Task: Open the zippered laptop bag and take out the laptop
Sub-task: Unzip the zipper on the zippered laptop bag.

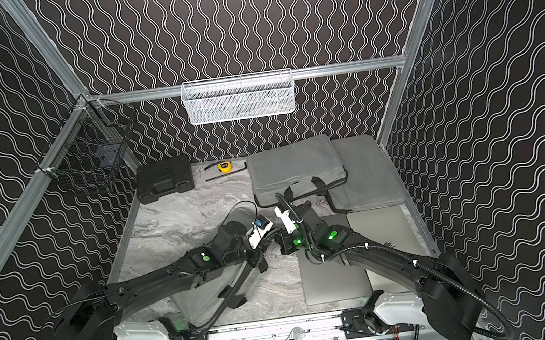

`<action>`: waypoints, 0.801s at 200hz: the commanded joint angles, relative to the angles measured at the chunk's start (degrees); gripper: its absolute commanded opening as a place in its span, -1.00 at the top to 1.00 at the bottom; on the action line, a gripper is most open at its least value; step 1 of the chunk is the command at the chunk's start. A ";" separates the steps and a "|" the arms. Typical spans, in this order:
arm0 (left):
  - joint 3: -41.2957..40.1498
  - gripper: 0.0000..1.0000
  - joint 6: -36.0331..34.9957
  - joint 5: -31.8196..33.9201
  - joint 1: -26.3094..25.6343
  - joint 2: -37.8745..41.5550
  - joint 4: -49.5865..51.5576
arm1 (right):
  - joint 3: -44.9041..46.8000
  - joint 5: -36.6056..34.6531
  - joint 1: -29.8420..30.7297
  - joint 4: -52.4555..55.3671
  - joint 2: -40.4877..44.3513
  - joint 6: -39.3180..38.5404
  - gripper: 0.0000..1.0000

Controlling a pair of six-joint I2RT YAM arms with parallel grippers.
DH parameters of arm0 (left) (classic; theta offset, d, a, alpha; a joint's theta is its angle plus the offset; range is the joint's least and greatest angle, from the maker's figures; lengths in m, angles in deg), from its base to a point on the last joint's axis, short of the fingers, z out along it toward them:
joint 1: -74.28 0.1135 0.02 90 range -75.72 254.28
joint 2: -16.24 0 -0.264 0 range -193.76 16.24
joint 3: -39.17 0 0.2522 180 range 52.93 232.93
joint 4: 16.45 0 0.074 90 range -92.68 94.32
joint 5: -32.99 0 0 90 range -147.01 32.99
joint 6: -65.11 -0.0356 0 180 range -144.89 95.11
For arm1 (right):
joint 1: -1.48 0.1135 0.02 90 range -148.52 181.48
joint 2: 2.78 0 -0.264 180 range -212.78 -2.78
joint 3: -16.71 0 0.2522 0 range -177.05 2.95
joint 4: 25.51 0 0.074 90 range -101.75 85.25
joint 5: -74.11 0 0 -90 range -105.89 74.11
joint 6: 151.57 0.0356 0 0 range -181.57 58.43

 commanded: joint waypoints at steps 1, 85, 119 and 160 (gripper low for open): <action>-0.98 1.00 -2.36 -0.84 0.09 1.56 -0.64 | -2.21 -2.68 -1.48 1.31 0.29 -1.93 1.00; -5.12 1.00 -3.49 -0.60 0.00 9.45 0.84 | -4.92 -1.78 -4.56 3.73 -3.17 -2.23 1.00; -4.74 1.00 -5.00 -1.63 -0.26 11.11 1.66 | -3.52 -0.40 -4.69 3.82 -3.22 -2.07 1.00; -5.13 1.00 -6.51 -2.42 -0.83 12.93 2.67 | -3.18 0.18 -4.67 4.57 -2.13 -2.89 1.00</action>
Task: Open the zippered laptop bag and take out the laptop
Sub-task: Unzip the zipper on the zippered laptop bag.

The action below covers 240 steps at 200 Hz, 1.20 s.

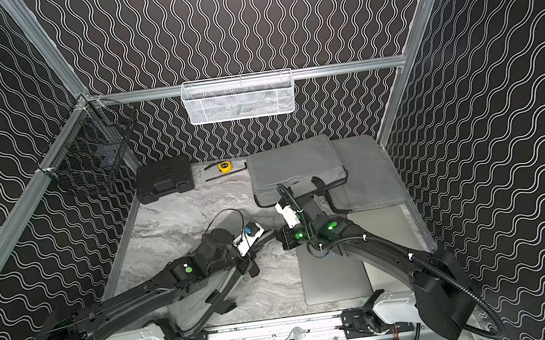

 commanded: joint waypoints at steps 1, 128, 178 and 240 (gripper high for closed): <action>-0.08 1.00 -2.19 -2.48 -0.26 1.06 -0.56 | -0.20 -6.53 -0.59 0.92 0.58 -0.37 1.00; 6.45 1.00 -8.39 -2.29 -2.24 4.22 6.95 | 3.05 -4.56 -4.30 -13.79 -2.50 2.91 1.00; 5.89 1.00 -8.59 -1.72 -2.26 7.03 6.97 | 4.76 1.29 -6.86 -18.44 -4.56 5.51 1.00; 4.55 1.00 -8.36 -0.19 -2.43 9.32 8.16 | 2.58 0.07 -9.58 -10.51 -4.53 1.10 1.00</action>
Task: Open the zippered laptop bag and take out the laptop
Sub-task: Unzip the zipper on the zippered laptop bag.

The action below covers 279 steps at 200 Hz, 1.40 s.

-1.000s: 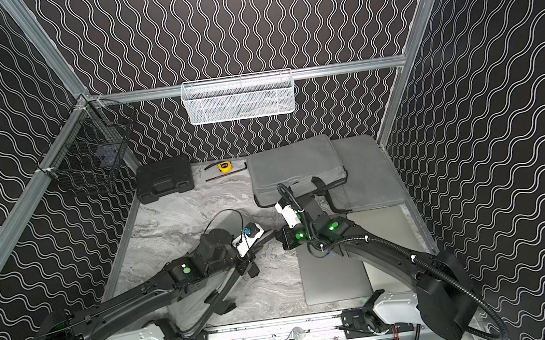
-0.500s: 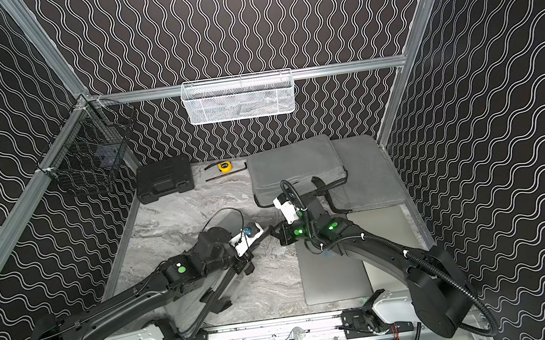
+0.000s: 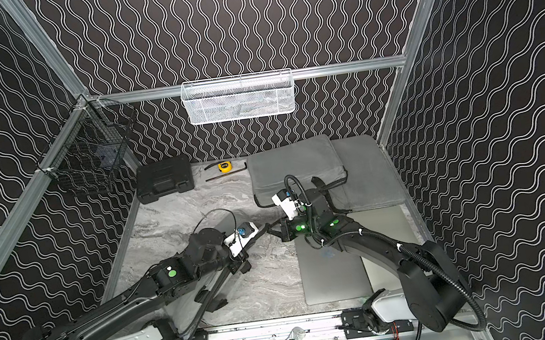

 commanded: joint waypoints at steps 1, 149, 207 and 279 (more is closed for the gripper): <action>-0.17 1.00 -1.26 -5.67 -0.71 1.58 -2.38 | -0.47 -19.89 -2.64 8.17 -0.24 0.01 1.00; 6.69 -0.36 5.67 0.93 -0.71 -18.04 -12.55 | -3.49 -1.54 -2.70 15.10 0.75 -4.20 1.00; 7.39 -0.29 7.10 -2.35 -0.64 -22.02 -15.64 | -5.13 -2.36 -1.94 18.91 0.83 -5.90 1.00; 7.03 0.25 4.66 -2.57 0.06 -24.82 -17.02 | -8.83 -4.99 -1.47 24.98 0.17 -9.58 1.00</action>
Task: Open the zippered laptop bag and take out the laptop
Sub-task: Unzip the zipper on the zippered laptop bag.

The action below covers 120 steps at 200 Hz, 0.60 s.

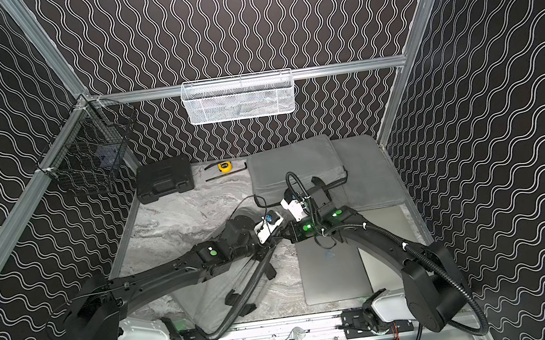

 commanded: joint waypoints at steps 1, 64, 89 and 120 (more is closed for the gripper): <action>-0.16 0.26 -1.31 -0.22 0.42 -0.96 -3.06 | -2.32 0.53 0.06 0.42 0.04 -2.75 1.00; 1.70 0.78 0.05 -2.02 1.00 -3.37 -4.13 | -3.35 -0.03 0.10 3.05 0.15 -4.34 1.00; 1.44 1.00 -1.10 -2.35 1.04 -2.75 -4.28 | -4.67 -1.22 0.06 4.68 -0.48 -5.54 1.00; -0.78 1.00 -3.21 -1.88 1.00 0.07 -3.95 | -6.20 -11.44 -0.14 9.76 -3.36 -4.19 1.00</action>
